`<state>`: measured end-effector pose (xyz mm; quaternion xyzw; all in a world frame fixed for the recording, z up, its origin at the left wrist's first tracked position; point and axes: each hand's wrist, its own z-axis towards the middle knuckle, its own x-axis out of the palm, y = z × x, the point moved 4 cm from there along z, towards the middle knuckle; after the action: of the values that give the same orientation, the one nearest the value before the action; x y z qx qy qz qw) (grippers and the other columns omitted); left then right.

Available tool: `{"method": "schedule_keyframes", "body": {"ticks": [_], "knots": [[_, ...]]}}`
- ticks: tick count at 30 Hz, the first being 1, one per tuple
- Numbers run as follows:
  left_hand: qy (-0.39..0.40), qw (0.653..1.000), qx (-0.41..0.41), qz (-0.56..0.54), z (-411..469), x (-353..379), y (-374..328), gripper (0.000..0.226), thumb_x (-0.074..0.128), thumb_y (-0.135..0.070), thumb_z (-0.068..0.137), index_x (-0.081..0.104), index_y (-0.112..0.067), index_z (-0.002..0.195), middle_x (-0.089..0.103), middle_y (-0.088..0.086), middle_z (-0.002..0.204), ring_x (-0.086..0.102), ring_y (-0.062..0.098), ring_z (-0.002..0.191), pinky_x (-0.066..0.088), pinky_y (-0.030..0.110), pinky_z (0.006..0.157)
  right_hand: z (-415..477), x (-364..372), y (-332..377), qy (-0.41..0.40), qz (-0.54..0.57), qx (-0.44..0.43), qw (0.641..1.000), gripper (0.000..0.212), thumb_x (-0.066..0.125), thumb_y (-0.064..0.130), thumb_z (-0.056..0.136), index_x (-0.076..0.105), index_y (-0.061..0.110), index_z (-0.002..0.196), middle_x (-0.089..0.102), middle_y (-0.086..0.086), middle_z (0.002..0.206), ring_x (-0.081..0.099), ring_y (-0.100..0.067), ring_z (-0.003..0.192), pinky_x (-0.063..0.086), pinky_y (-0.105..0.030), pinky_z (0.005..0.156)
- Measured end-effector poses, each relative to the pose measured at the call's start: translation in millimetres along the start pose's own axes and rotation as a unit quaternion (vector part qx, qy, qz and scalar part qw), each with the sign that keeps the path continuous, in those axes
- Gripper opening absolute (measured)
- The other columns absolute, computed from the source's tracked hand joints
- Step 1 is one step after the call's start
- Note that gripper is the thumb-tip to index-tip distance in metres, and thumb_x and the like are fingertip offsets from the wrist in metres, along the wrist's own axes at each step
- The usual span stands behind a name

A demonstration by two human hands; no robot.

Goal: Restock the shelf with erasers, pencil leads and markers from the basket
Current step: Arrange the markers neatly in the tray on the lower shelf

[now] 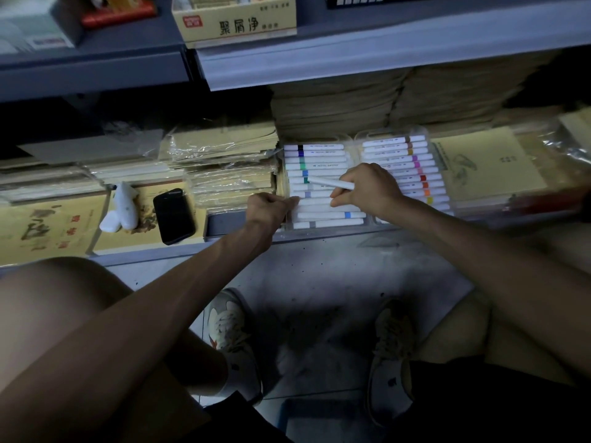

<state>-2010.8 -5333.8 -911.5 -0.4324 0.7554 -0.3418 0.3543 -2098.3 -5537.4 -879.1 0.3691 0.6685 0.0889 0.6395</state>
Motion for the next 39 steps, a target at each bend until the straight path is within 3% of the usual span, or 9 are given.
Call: {"method": "schedule_keyframes", "body": {"ticks": [4,8,10,16,23,30,33,35,39], "knots": [[-0.006,1.0,-0.008,-0.003,0,0,1,0.031,0.088,-0.024,0.081,0.07,-0.005,0.096,0.073,0.012,0.085,0.061,0.02,0.064,0.043,0.017,0.044,-5,1,3,-0.009,-0.003,0.002,1.0,0.013,0.09,0.032,0.074,0.081,0.027,0.083,0.073,0.014,0.071,0.068,-0.005,0.073,0.059,-0.034,0.074],[0.008,0.999,-0.019,-0.033,0,1,2,0.031,0.088,-0.019,0.081,0.069,-0.002,0.099,0.075,0.021,0.092,0.067,0.026,0.074,0.062,0.039,0.072,-6,-2,-2,-0.016,0.004,0.009,1.0,0.009,0.085,0.03,0.081,0.082,0.026,0.088,0.075,0.011,0.078,0.068,-0.007,0.073,0.059,-0.035,0.073],[0.014,0.999,-0.024,-0.042,-1,0,2,0.037,0.088,-0.016,0.081,0.07,0.004,0.106,0.077,0.024,0.1,0.071,0.029,0.077,0.065,0.048,0.077,-5,-5,-6,-0.025,0.006,0.013,1.0,0.009,0.085,0.028,0.08,0.083,0.025,0.088,0.076,0.009,0.08,0.069,-0.009,0.074,0.06,-0.038,0.074],[0.031,0.998,-0.045,-0.03,-5,-1,-1,0.044,0.088,-0.014,0.081,0.067,0.005,0.115,0.078,0.017,0.1,0.077,0.031,0.086,0.058,0.025,0.047,-2,0,-5,-0.028,-0.014,0.026,0.999,0.008,0.086,0.026,0.079,0.082,0.023,0.086,0.075,0.007,0.079,0.07,-0.014,0.075,0.061,-0.041,0.073],[0.027,0.998,-0.05,-0.041,-4,1,-2,0.035,0.088,-0.012,0.08,0.067,-0.002,0.106,0.077,0.018,0.1,0.076,0.029,0.084,0.063,0.031,0.06,-5,-4,-6,-0.027,-0.02,0.026,0.999,0.02,0.087,0.033,0.078,0.074,0.024,0.089,0.069,0.012,0.076,0.068,-0.011,0.075,0.056,-0.032,0.068],[0.046,0.998,-0.03,-0.022,-4,-11,1,0.035,0.087,-0.017,0.081,0.073,0.0,0.108,0.079,0.014,0.098,0.073,0.024,0.078,0.064,0.039,0.076,-17,-8,4,-0.011,0.0,-0.027,1.0,0.016,0.061,0.039,0.097,0.058,0.024,0.1,0.064,0.007,0.083,0.058,-0.014,0.064,0.043,-0.033,0.059],[0.035,0.999,-0.001,-0.019,-7,-16,-1,0.034,0.087,-0.015,0.082,0.073,0.004,0.107,0.077,0.013,0.087,0.069,0.024,0.071,0.063,0.034,0.066,-20,-7,6,-0.006,-0.001,-0.038,0.999,0.011,0.057,0.033,0.1,0.059,0.022,0.104,0.065,0.003,0.08,0.058,-0.018,0.059,0.042,-0.033,0.056],[0.034,0.999,0.004,-0.023,-8,-17,0,0.035,0.087,-0.015,0.082,0.072,0.005,0.108,0.074,0.011,0.084,0.067,0.023,0.07,0.061,0.03,0.062,-22,-7,6,-0.008,-0.032,-0.043,0.999,0.013,0.06,0.032,0.098,0.057,0.021,0.104,0.064,0.002,0.076,0.059,-0.018,0.059,0.042,-0.03,0.053],[0.048,0.998,-0.009,-0.038,-8,-14,1,0.036,0.085,-0.016,0.084,0.072,0.005,0.11,0.076,0.008,0.087,0.07,0.024,0.075,0.063,0.044,0.081,-23,-7,3,-0.017,-0.109,-0.071,0.991,0.018,0.076,0.029,0.088,0.071,0.02,0.103,0.068,0.004,0.083,0.068,-0.022,0.079,0.046,-0.029,0.066]]}}
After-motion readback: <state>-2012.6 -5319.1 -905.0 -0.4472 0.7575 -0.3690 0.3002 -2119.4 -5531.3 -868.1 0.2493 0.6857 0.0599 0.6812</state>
